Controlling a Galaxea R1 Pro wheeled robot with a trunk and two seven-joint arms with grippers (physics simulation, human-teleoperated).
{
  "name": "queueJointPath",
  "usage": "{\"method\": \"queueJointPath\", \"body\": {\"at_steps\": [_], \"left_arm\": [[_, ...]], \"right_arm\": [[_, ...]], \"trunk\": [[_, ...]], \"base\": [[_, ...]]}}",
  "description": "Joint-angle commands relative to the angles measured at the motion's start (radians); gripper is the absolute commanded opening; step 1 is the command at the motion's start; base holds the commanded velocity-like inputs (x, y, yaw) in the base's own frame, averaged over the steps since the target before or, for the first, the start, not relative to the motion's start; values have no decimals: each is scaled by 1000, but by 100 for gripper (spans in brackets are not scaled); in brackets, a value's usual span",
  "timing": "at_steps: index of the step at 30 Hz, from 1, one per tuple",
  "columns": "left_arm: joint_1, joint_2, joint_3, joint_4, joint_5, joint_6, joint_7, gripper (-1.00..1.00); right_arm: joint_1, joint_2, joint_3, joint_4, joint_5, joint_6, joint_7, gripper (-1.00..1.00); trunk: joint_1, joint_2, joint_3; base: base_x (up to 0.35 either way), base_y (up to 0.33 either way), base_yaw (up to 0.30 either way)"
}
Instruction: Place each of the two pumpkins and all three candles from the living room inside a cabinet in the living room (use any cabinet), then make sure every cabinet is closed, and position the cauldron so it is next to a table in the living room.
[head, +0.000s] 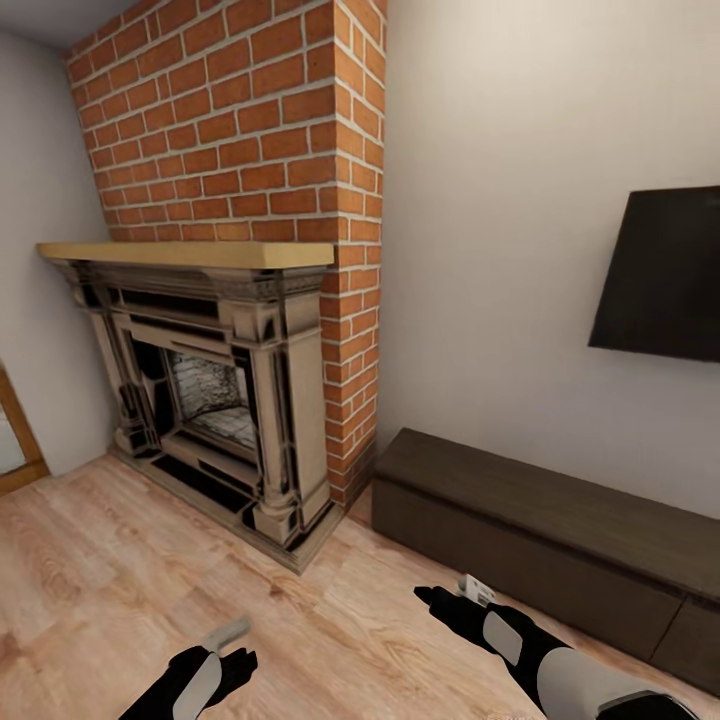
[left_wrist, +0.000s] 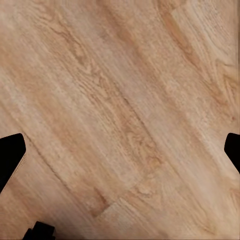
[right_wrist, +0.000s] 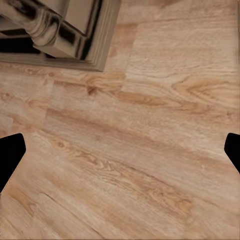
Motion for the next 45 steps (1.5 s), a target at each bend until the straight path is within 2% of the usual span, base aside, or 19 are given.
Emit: {"method": "queueJointPath", "body": {"at_steps": [1,8,36,45], "left_arm": [[0,1,-7,-3,10,4,8,100],[0,1,-9,-3,10,3,8,100],[0,1,-9,-1,10,3,8,100],[0,2,-8,-1,10,3,8,100]], "right_arm": [[-1,0,8,0,-10,3,1,100],[-1,0,8,0,-11,3,1,100],[-1,0,8,1,-11,0,-1,100],[-1,0,8,11,-11,-2,-1,100]], "trunk": [[0,-1,-1],[0,-1,3],[0,-1,21],[0,-1,27]], "base": [[92,284,-289],[50,167,-289],[2,4,-289],[156,163,-289]]}}
